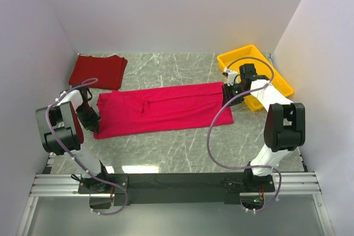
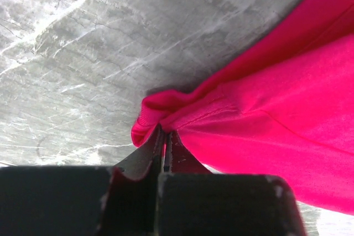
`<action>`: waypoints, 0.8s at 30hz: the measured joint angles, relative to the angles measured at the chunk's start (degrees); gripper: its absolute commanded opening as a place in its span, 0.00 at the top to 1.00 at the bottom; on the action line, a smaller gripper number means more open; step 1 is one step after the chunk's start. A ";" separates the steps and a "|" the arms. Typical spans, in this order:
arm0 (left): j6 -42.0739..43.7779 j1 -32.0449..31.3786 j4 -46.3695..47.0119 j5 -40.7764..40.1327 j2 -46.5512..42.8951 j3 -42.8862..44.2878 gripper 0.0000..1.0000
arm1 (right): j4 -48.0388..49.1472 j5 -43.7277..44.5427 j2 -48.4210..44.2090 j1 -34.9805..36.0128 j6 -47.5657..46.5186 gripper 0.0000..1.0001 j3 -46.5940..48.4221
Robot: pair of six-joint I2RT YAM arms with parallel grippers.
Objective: Fold and stack the t-shirts
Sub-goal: Fold the tshirt
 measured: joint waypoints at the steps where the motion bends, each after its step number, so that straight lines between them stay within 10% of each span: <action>1: 0.00 0.00 0.04 0.02 -0.22 -0.02 0.99 | -0.13 -0.02 0.00 0.00 -0.09 0.62 0.00; 24: -0.20 0.00 0.42 3.13 -6.75 -1.09 0.99 | -4.11 6.97 5.44 0.00 -0.31 0.59 -0.79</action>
